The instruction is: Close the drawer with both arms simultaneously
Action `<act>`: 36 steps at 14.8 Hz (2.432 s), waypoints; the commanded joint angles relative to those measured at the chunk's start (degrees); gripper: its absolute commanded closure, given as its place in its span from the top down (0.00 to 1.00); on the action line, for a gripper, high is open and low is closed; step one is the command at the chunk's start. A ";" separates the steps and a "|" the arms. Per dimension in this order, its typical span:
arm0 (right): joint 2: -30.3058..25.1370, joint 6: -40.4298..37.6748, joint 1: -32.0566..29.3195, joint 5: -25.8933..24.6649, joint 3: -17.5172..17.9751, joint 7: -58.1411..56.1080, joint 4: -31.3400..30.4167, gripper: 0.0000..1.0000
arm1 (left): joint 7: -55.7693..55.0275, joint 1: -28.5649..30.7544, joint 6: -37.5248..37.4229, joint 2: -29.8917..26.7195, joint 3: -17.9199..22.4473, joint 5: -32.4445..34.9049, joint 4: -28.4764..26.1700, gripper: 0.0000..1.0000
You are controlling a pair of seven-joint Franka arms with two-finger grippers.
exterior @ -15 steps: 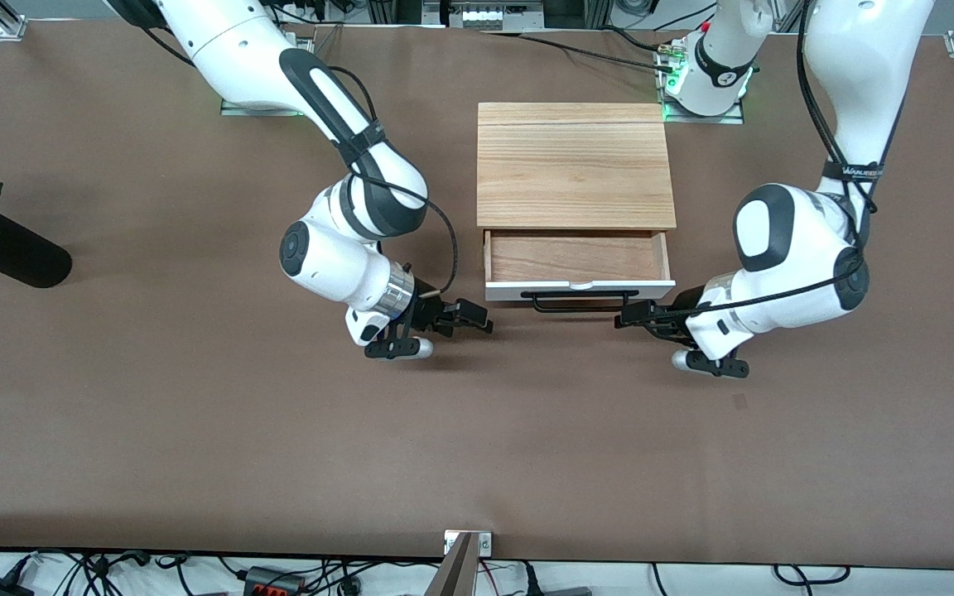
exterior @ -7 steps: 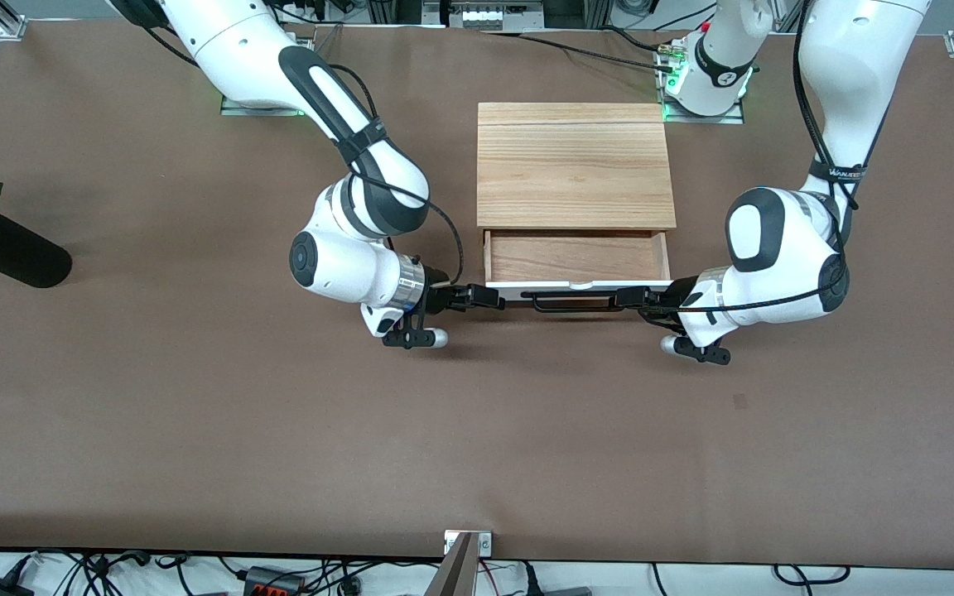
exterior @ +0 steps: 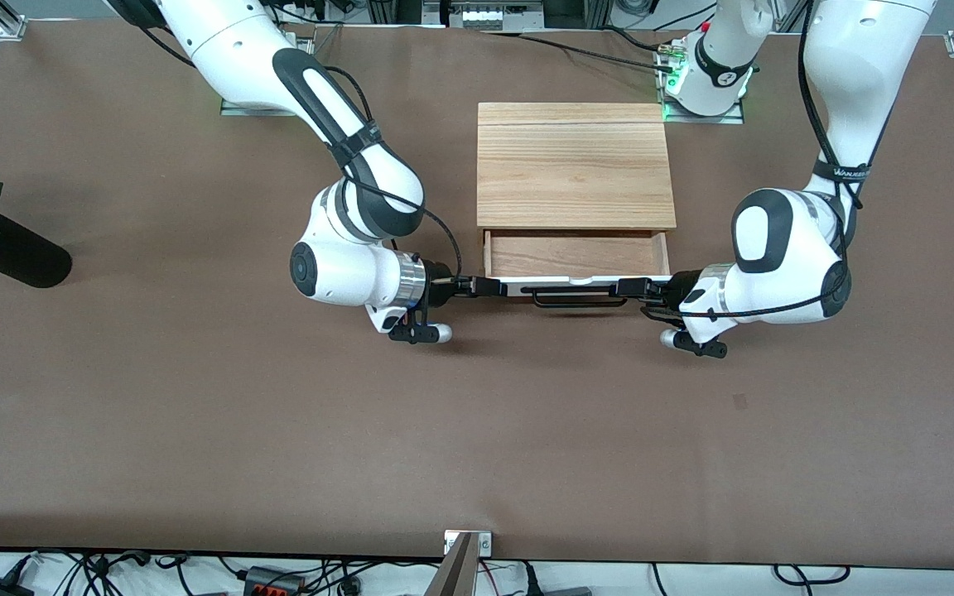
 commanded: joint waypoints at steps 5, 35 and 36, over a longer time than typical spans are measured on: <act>-0.32 -11.48 -0.94 0.50 -0.11 0.90 0.45 1.00 | 1.73 0.91 -3.70 -2.19 -0.59 -1.85 -2.57 1.00; -2.61 -22.05 -3.76 -18.19 -5.37 1.42 7.39 1.00 | 0.23 5.83 -22.76 -4.92 1.60 5.21 9.69 1.00; -3.13 -21.96 -3.76 -19.52 -6.60 3.34 7.39 1.00 | -0.11 5.92 -23.73 -4.92 1.60 8.75 12.86 1.00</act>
